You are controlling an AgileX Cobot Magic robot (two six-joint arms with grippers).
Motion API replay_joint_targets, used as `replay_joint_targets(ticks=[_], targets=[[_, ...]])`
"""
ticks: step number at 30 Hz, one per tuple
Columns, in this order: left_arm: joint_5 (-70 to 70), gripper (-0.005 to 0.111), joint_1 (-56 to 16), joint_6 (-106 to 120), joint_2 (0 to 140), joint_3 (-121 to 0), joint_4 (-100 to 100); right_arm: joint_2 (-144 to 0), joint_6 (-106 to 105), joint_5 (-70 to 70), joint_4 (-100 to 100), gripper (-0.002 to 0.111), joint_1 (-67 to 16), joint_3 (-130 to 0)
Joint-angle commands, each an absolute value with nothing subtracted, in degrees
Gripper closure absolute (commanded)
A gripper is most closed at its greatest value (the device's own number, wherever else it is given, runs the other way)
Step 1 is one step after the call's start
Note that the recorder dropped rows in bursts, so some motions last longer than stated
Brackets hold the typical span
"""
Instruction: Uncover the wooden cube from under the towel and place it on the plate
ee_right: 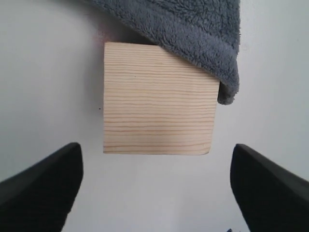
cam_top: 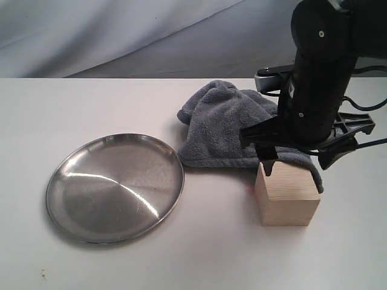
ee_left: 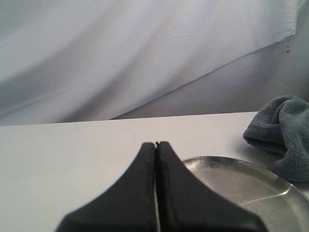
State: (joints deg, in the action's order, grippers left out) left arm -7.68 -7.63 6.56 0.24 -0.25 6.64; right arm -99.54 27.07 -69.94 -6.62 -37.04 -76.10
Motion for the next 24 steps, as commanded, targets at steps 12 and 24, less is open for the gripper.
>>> replay_joint_targets(ticks=[12, 24], targets=[[-7.56, 0.107, -7.91, 6.41, 0.0, 0.0, 6.74, -105.68, 27.5, -69.52, -8.55, 0.022, -36.52, -75.79], [-7.56, 0.107, -7.91, 6.41, 0.0, 0.0, 6.74, -111.76, 27.24, -65.22, -8.86, 0.023, -36.52, -75.79]])
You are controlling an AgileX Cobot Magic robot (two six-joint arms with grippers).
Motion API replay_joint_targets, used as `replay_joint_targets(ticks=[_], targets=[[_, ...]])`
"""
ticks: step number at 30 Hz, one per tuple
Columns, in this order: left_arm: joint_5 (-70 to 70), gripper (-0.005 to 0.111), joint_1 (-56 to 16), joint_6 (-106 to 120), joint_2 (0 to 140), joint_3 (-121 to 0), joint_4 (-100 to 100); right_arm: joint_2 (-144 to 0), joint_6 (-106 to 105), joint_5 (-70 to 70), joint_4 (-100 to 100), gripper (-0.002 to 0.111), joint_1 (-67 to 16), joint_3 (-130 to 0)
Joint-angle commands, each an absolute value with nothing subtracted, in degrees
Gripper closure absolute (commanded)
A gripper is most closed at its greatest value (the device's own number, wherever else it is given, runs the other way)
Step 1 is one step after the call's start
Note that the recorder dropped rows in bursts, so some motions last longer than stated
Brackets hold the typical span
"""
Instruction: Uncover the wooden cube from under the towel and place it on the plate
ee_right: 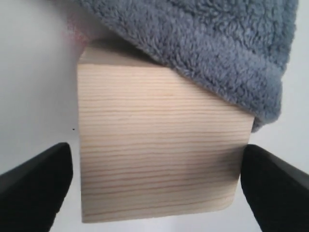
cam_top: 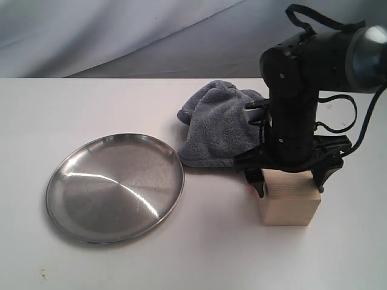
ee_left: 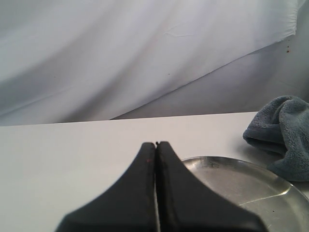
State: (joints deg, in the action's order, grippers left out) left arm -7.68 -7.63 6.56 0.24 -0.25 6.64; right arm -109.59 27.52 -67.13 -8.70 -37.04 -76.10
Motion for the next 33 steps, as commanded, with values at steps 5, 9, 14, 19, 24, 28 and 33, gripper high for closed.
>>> replay_joint_targets(ticks=[5, 9, 14, 19, 24, 28, 33], targets=[[-7.56, 0.107, -7.91, 6.41, 0.0, 0.0, 6.74, -113.13, 27.24, -64.57, -8.85, 0.024, -36.52, -75.66], [-7.56, 0.107, -7.91, 6.41, 0.0, 0.0, 6.74, -113.53, 27.01, -63.6, -8.95, 0.024, -36.52, -75.66], [-7.56, 0.107, -7.91, 6.41, 0.0, 0.0, 6.74, -113.53, 25.33, -63.92, -7.19, 0.024, -36.62, -75.66], [-7.56, 0.107, -7.91, 6.41, 0.0, 0.0, 6.74, -112.04, 24.62, -62.91, -5.11, 0.024, -36.62, -75.66], [-7.56, 0.107, -7.91, 6.41, 0.0, 0.0, 6.74, -107.91, 24.25, -62.25, -4.72, 0.024, -36.62, -75.66], [-7.56, 0.107, -7.91, 6.41, 0.0, 0.0, 6.74, -107.8, 24.54, -62.83, -4.33, 0.024, -36.62, -75.66], [-7.56, 0.107, -7.91, 6.41, 0.0, 0.0, 6.74, -107.8, 24.66, -60.53, -2.44, 0.024, -36.62, -75.66]])
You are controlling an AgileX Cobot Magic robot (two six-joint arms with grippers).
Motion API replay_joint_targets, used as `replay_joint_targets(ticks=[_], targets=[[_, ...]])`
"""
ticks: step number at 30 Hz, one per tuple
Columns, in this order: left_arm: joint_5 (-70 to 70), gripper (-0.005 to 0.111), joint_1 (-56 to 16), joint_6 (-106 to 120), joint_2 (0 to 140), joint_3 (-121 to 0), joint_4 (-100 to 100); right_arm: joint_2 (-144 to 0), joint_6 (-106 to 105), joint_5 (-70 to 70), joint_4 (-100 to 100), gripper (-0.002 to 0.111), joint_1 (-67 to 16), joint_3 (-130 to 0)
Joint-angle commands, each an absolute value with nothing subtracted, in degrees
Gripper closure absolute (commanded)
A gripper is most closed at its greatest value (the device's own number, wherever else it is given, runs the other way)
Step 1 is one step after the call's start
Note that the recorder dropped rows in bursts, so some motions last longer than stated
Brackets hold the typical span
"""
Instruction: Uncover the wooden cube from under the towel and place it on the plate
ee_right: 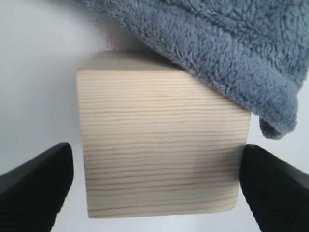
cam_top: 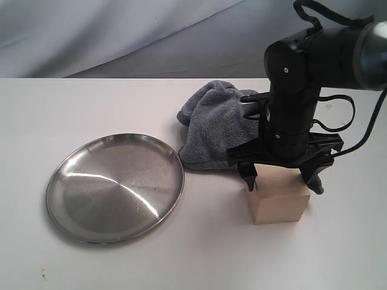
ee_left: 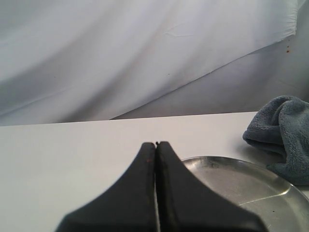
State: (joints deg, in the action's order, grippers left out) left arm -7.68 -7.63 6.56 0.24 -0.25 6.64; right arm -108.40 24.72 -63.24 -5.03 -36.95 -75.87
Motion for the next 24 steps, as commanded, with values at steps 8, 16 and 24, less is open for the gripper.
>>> replay_joint_targets(ticks=[8, 16, 24], targets=[[-7.56, 0.107, -7.91, 6.41, 0.0, 0.0, 6.74, -107.8, 24.66, -60.86, -2.39, 0.024, -36.62, -75.66], [-7.56, 0.107, -7.91, 6.41, 0.0, 0.0, 6.74, -106.79, 25.9, -63.18, -5.5, 0.024, -36.62, -75.66], [-7.56, 0.107, -7.91, 6.41, 0.0, 0.0, 6.74, -105.39, 25.9, -62.38, -3.88, 0.017, -36.62, -75.77]])
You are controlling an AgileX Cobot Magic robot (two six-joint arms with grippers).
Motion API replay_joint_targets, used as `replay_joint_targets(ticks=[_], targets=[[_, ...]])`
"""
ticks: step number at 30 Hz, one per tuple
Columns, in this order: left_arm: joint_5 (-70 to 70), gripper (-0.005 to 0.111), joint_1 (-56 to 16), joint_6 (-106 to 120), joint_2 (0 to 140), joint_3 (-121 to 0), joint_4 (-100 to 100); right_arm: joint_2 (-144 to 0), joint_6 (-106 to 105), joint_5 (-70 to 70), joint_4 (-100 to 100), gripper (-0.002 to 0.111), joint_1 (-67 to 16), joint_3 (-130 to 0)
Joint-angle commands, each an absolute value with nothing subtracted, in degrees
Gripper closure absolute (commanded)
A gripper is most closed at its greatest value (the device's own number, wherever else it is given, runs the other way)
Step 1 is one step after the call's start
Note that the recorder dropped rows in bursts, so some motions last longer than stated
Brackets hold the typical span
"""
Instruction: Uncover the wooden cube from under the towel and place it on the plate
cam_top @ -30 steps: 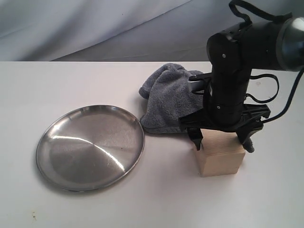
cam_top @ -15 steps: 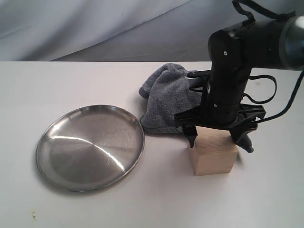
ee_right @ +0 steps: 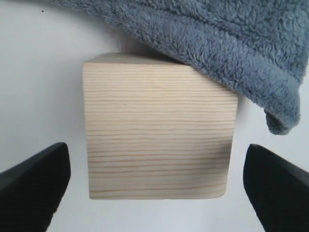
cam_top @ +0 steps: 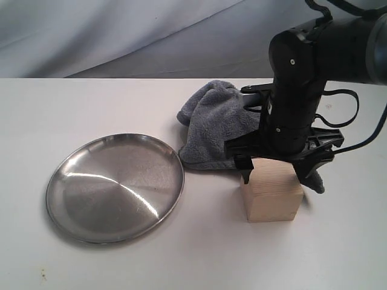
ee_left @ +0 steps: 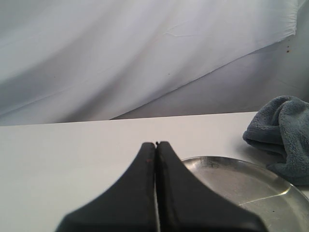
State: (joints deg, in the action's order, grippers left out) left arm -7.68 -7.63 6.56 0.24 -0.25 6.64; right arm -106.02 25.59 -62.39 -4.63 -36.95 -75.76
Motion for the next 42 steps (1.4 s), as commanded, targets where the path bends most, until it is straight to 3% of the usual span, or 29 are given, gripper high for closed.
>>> replay_joint_targets(ticks=[1, 23, 29, 42], targets=[[-7.56, 0.107, -7.91, 6.41, 0.0, 0.0, 6.74, -105.39, 25.9, -62.27, -3.77, 0.016, -36.62, -75.77], [-7.56, 0.107, -7.91, 6.41, 0.0, 0.0, 6.74, -110.27, 25.9, -59.13, -2.88, 0.011, -36.62, -75.77], [-7.56, 0.107, -7.91, 6.41, 0.0, 0.0, 6.74, -112.9, 25.81, -58.63, -2.71, 0.017, -36.74, -75.64], [-7.56, 0.107, -7.91, 6.41, 0.0, 0.0, 6.74, -112.3, 25.37, -55.79, -4.82, 0.017, -39.59, -74.45]])
